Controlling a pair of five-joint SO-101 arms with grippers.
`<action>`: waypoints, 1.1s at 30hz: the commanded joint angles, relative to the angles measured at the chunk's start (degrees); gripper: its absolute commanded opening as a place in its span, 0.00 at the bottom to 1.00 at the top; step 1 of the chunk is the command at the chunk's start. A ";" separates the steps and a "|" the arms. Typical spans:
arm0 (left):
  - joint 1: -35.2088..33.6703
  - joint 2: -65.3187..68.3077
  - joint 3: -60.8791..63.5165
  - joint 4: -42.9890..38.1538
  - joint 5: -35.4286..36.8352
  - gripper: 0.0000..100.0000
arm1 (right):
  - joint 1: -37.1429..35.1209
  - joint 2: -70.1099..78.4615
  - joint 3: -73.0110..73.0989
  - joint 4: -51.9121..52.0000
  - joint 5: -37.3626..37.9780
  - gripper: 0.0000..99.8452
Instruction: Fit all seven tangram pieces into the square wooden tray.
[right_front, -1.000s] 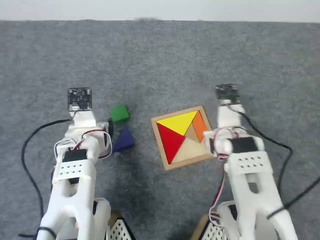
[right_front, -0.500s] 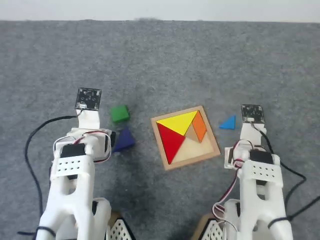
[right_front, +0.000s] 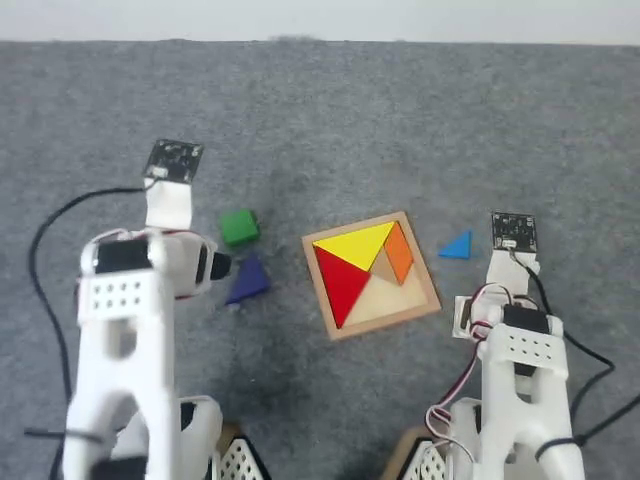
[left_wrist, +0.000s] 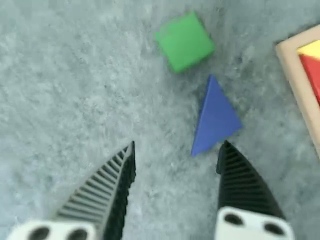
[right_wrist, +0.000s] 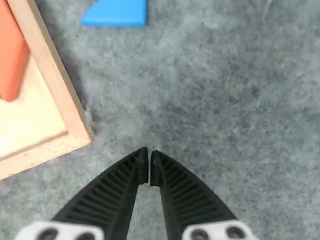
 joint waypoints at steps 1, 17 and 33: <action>0.09 12.48 -9.89 0.62 -0.53 0.26 | 0.57 -1.80 -0.44 -1.27 0.00 0.02; 1.76 34.90 -21.23 -13.27 29.01 0.26 | -2.68 -1.80 0.26 -2.07 0.00 0.02; 7.21 53.27 -34.95 -11.52 35.60 0.26 | -2.77 -1.71 0.53 -2.59 0.88 0.02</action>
